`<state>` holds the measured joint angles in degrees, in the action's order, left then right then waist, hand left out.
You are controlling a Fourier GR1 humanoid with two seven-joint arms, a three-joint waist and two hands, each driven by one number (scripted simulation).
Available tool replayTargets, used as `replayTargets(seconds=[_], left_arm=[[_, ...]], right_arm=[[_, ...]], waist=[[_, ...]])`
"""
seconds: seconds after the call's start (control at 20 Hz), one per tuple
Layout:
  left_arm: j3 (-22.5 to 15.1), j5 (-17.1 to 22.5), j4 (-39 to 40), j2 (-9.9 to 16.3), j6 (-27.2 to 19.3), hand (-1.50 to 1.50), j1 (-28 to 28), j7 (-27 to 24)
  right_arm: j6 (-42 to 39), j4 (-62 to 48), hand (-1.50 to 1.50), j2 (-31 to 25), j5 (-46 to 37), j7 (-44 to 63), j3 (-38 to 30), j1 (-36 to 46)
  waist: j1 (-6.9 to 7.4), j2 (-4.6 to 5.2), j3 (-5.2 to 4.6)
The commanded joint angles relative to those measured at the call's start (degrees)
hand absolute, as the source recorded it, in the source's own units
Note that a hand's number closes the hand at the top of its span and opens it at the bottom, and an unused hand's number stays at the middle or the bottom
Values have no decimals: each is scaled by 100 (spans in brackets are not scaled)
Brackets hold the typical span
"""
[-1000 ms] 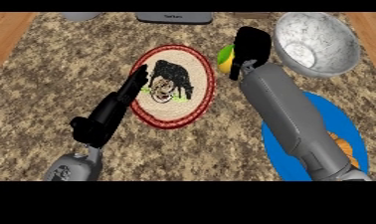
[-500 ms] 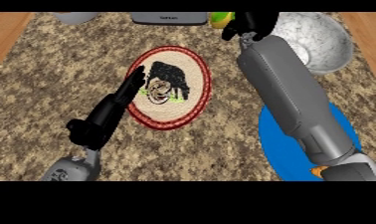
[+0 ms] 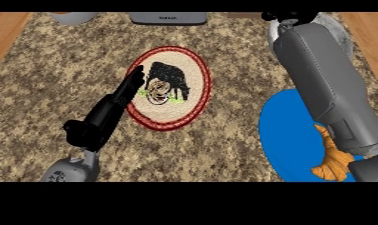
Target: Pick the lemon from the plate and place it in the bowl
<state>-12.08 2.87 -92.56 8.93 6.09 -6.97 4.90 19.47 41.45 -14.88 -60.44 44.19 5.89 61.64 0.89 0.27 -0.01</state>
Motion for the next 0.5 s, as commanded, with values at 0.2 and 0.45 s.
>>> replayTargets(seconds=[0.2,0.45], left_arm=[[51,-127,153,-128,-26,0,-170,-30],[16,-76,133,-77,135,0,-4,-121]], right_arm=[[939,-1141,150,-565,-588,-362,-201,86],[269,-1870,150,-745,82,-1006,-696,-23]], waist=[[34,16,2],[87,38,6]])
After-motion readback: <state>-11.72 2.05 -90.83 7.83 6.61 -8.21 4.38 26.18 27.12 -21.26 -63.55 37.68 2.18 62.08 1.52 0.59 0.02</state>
